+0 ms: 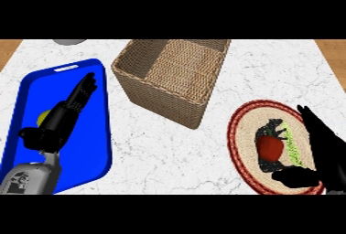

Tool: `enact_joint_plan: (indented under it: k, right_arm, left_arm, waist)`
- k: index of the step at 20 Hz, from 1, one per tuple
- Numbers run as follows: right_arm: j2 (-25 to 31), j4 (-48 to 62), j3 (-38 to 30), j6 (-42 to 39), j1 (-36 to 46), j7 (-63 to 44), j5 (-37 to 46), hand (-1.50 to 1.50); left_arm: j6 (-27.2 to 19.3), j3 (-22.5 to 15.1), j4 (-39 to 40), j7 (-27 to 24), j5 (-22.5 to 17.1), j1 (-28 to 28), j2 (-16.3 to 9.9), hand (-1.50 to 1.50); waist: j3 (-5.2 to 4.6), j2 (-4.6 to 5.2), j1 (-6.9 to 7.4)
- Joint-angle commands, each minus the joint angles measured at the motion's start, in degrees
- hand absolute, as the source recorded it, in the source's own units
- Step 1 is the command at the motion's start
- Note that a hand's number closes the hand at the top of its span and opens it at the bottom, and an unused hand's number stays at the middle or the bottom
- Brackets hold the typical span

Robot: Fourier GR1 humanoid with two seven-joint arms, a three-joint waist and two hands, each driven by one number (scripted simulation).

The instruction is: Pick the bell pepper from the placemat and place it in the basket

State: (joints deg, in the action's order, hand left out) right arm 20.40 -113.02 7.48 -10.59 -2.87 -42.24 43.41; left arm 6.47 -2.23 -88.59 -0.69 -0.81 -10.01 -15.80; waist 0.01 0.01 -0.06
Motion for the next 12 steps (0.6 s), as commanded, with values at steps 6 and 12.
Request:
enact_joint_plan:
  k: [6,12]
  right_arm:
    - [-4.08,-3.26,-1.07,-3.34,0.86,1.9,0.5,-1.5]
    - [-6.72,2.0,0.53,-3.31,3.49,0.27,6.34,-1.5]
  left_arm:
    - [2.47,2.44,-1.5,2.01,0.94,-0.36,1.53,0.0]
    - [2.2,2.33,1.42,-2.14,4.07,0.79,3.42,0.0]
  waist:
    - [-0.02,-0.04,-0.08]
    - [-0.02,-0.01,0.02]
